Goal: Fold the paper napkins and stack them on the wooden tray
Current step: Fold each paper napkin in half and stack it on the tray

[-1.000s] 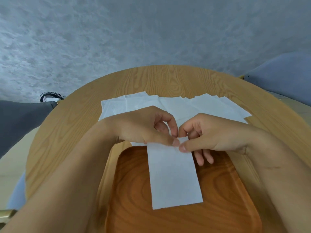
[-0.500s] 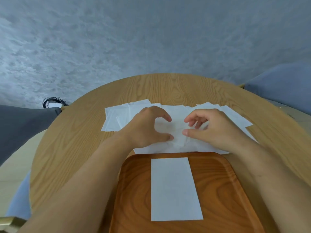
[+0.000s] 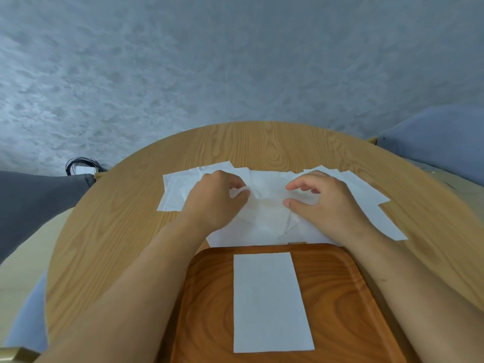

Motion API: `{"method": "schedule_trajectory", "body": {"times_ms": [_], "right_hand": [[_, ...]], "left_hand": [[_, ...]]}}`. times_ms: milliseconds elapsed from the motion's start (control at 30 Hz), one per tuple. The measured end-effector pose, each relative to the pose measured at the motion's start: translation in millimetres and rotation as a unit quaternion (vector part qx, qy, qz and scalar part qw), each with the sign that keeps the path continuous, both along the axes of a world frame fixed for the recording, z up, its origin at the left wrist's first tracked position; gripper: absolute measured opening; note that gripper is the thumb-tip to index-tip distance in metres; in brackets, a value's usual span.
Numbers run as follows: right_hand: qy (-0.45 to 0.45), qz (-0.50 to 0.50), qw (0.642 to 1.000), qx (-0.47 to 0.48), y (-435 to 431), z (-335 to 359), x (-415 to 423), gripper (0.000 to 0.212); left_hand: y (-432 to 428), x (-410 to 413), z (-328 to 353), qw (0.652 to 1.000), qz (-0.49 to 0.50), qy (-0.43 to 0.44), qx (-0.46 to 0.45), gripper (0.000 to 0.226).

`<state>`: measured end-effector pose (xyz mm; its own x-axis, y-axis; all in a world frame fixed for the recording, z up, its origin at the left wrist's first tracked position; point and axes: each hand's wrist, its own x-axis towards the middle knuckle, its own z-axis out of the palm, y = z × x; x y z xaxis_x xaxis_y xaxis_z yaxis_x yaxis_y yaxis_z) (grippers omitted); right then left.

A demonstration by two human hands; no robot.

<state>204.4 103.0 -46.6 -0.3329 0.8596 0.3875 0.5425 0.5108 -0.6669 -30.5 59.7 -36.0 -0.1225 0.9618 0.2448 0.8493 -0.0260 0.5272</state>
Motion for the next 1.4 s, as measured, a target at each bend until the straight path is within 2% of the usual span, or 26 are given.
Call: {"method": "schedule_trajectory", "body": {"times_ms": [100,200,300,333,400,500,633,667,733,867,1000,1067,1167,1300,1400], "right_hand": [[0.093,0.004,0.995,0.04,-4.0,7.4,-2.8,0.007],[0.166,0.035,0.984,0.055,-10.9,14.1,-5.3,0.006],[0.15,0.044,0.987,0.038,-15.5,14.6,-9.2,0.01],[0.133,0.039,0.99,0.039,-15.8,13.8,-10.4,0.017],[0.102,0.028,0.993,0.044,-15.7,13.7,-11.1,0.03],[0.103,0.027,0.993,0.044,-14.7,15.3,-9.0,0.037],[0.155,0.037,0.987,0.026,-12.9,16.8,-8.2,0.015],[0.168,0.039,0.985,0.031,-13.2,17.0,-8.5,0.012],[0.184,0.041,0.981,0.04,-13.7,17.6,-8.8,0.02],[0.246,0.056,0.968,0.01,-14.5,20.3,-9.3,0.025],[0.292,0.075,0.953,-0.037,-16.6,22.6,-12.5,0.026],[0.303,0.074,0.949,-0.053,-17.1,24.0,-13.3,0.028],[0.291,0.066,0.95,-0.091,-15.8,24.6,-10.6,0.024],[0.24,0.078,0.953,-0.168,-17.1,24.0,-9.4,0.006],[0.266,0.077,0.936,-0.216,-16.9,26.6,-7.7,0.013]], "left_hand": [[-0.8,0.8,3.7,0.996,0.02,-0.043,0.073,0.028],[-3.8,4.9,12.6,0.977,0.053,-0.166,0.126,0.043],[-7.2,11.7,22.1,0.931,0.057,-0.353,0.076,0.04],[-8.3,14.0,24.1,0.916,0.043,-0.396,0.046,0.039],[-12.9,18.9,26.2,0.903,-0.002,-0.43,0.014,0.038],[-18.5,24.6,29.9,0.899,-0.069,-0.433,0.011,0.029],[-18.8,25.9,28.9,0.898,-0.104,-0.427,0.007,0.032],[-18.6,25.7,28.9,0.899,-0.099,-0.427,0.01,0.035],[-18.5,25.1,30.0,0.894,-0.071,-0.441,0.031,0.038],[-14.3,17.9,29.5,0.913,0.005,-0.4,0.084,0.03],[-14.3,12.4,31.4,0.909,-0.006,-0.414,0.047,0.044],[-16.3,13.2,33.3,0.895,-0.032,-0.444,0.033,0.034],[-16.9,13.8,31.8,0.895,-0.029,-0.443,0.05,0.014],[-17.7,9.3,32.3,0.911,-0.05,-0.408,0.029,0.017],[-18.1,4.2,35.4,0.93,-0.083,-0.356,-0.047,0.012]]}}
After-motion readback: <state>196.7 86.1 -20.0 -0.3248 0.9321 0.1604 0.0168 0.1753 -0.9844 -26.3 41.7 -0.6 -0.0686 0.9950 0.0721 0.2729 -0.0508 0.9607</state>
